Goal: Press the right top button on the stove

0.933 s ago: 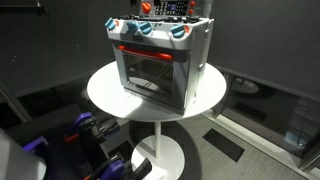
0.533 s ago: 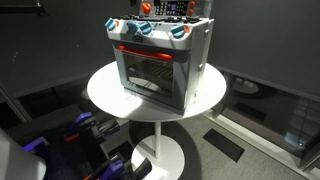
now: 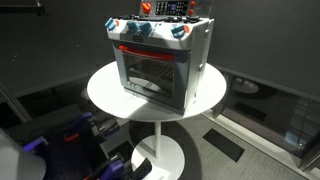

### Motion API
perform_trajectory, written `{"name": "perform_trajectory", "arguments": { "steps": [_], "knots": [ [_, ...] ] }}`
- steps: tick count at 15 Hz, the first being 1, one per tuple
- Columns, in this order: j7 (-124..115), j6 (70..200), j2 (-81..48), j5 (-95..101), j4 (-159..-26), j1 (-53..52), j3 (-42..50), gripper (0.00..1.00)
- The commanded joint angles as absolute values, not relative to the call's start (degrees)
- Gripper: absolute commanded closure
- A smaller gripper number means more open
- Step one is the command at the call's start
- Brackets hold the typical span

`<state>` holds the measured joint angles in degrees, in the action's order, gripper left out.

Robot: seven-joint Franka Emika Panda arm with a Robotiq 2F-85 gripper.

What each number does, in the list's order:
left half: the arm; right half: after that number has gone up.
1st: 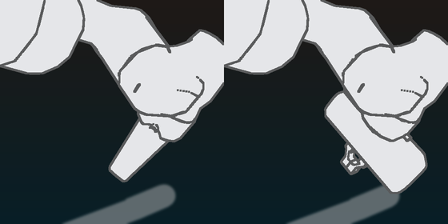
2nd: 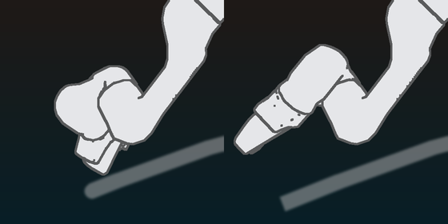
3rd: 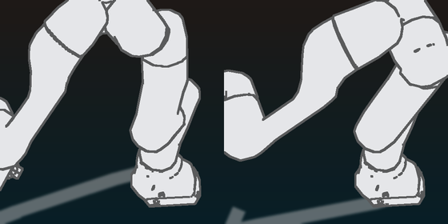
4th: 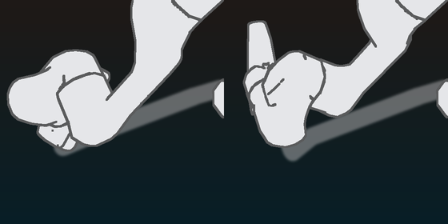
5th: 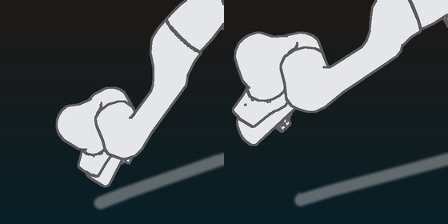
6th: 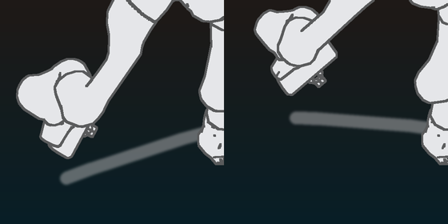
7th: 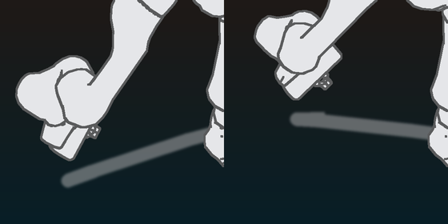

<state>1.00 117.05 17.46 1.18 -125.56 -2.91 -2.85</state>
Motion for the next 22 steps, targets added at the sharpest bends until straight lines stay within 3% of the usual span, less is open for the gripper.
{"name": "perform_trajectory", "arguments": {
  "steps": [1,22],
  "knots": [
    [-1.63,119.36,13.52,1.99,-120.46,-1.66,-2.59,0.0],
    [-10.25,127.77,-3.19,2.73,-108.61,0.49,-0.69,0.0]
  ]
}}
